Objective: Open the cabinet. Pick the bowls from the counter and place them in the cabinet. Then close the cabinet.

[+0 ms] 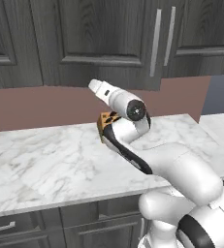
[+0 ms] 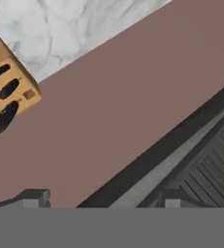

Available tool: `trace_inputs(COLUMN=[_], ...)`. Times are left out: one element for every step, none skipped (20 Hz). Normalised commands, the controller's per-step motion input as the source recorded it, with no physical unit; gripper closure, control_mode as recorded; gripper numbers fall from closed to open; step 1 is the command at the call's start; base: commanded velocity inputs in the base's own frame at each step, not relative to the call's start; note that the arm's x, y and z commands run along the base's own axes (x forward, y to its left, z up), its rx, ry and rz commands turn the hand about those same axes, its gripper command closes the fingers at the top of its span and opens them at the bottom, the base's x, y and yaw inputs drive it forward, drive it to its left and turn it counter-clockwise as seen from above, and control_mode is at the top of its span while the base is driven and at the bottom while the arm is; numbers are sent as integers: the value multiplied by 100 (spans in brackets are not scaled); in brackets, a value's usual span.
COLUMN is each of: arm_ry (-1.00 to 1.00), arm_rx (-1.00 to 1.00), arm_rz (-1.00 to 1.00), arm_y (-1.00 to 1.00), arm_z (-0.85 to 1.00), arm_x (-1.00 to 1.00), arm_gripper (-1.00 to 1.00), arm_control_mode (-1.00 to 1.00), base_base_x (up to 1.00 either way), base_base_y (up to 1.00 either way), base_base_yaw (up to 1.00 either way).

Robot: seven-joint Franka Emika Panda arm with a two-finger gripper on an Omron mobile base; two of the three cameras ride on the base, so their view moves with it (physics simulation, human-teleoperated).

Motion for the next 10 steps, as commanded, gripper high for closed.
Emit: trace_inputs(arm_ry=[-16, -12, -4, -1, 0, 0, 0, 0, 0, 3], arm_rx=[2, 0, 0, 0, 0, 0, 0, -1, -2, -3], arm_rz=[19, 18, 16, 16, 15, 15, 15, 14, 13, 13], arm_y=[-69, -61, -47, -42, -40, -36, -35, -33, -30, -31], arm_z=[89, 99, 100, 100, 100, 100, 100, 100, 100, 100], arm_x=[100, 100, 100, 100, 100, 100, 100, 100, 100, 100], arm_gripper=[-100, -100, -100, -100, -100, -100, -100, -100, -100, -100], arm_control_mode=[-100, -100, -100, -100, -100, -100, -100, -100, -100, -100], base_base_x=[0, 0, 0, 0, 0, 0, 0, 0, 0, 0], base_base_y=[0, 0, 0, 0, 0, 0, 0, 0, 0, 0], base_base_yaw=[0, 0, 0, 0, 0, 0, 0, 0, 0, 0])
